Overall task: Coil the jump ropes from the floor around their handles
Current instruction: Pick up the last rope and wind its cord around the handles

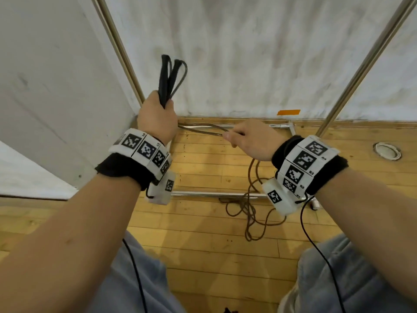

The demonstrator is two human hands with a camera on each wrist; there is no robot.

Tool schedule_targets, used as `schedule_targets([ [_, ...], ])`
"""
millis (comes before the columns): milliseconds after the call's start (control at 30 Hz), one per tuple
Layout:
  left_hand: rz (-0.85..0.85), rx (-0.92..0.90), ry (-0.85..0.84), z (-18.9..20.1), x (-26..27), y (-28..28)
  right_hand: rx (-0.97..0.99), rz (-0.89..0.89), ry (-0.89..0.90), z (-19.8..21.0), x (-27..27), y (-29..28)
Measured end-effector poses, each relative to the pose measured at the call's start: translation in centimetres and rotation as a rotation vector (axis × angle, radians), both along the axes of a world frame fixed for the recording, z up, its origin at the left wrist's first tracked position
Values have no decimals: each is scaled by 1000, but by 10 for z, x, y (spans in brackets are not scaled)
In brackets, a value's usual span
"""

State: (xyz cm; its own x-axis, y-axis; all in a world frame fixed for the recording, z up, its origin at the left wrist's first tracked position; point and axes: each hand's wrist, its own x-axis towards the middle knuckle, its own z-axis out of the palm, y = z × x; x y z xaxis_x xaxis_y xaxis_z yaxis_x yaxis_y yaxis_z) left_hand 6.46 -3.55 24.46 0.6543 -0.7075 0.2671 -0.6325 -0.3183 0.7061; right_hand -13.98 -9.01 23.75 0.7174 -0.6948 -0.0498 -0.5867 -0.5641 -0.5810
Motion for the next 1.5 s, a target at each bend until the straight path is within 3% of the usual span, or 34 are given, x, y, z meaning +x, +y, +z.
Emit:
schedule_targets([
  [100, -114, 275, -221, -8, -1, 2, -74, -18, -5, 1, -4, -4],
  [167, -210, 440, -282, -11, -4, 3, -153, -53, -71, 4, -5, -9],
  [333, -525, 544, -159, -12, -26, 5, -294, -169, -165, 9, -11, -20],
  [433, -628, 642, -316, -17, -43, 10, -355, -178, -225, 12, -10, -21],
  [567, -692, 600, -305, -23, -56, 12, -358, -213, -225, 13, -13, -25],
  [733, -839, 420, -127, -1, -50, 18, -56, -290, -283, 9, -23, -40],
  [867, -818, 291, 31, 16, -42, 23, 294, -264, -437, 6, -19, -37],
  [1067, -618, 92, 136, 16, -41, 19, 214, -252, -314, -4, -1, -23],
  [1167, -513, 8, 218, 13, -37, 18, 226, -219, -343, -9, 5, -14],
  [1500, -321, 13, -137, 0, -23, 11, 47, 22, -148, -6, 32, 23],
])
